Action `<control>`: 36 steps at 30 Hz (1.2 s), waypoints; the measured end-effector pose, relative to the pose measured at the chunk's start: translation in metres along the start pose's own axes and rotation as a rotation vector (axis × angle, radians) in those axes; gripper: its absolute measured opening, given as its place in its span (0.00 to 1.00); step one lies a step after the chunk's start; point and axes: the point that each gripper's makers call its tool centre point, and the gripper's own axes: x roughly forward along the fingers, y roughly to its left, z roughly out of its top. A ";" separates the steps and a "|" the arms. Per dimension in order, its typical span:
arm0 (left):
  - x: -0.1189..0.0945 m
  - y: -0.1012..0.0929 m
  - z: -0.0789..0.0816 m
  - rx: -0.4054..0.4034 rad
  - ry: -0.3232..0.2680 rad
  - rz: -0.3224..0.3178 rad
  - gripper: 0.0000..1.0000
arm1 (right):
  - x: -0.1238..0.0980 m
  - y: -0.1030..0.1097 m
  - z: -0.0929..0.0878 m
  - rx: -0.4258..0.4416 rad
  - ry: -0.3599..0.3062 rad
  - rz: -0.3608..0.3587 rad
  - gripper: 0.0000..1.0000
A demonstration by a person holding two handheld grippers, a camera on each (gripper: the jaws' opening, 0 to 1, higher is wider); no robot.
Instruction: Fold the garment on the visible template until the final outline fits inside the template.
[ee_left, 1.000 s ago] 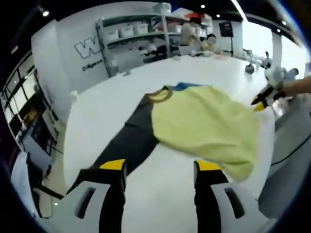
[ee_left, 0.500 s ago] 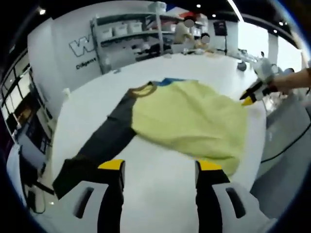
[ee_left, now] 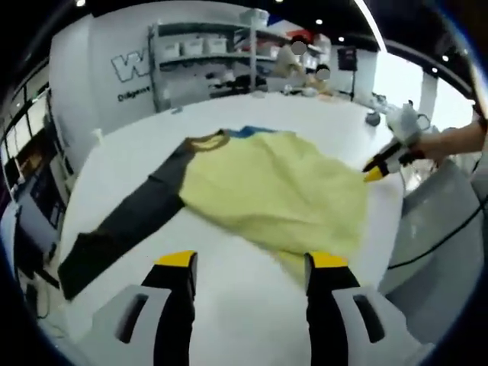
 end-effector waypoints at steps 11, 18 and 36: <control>0.001 -0.023 -0.018 0.043 0.048 -0.039 0.54 | -0.007 0.004 0.005 0.027 -0.044 0.017 0.00; 0.007 -0.031 -0.035 0.058 0.076 -0.064 0.54 | -0.016 0.007 0.023 0.095 -0.118 0.042 0.00; 0.022 -0.064 -0.045 0.073 0.103 -0.120 0.50 | -0.063 0.024 0.139 0.083 -0.456 0.053 0.00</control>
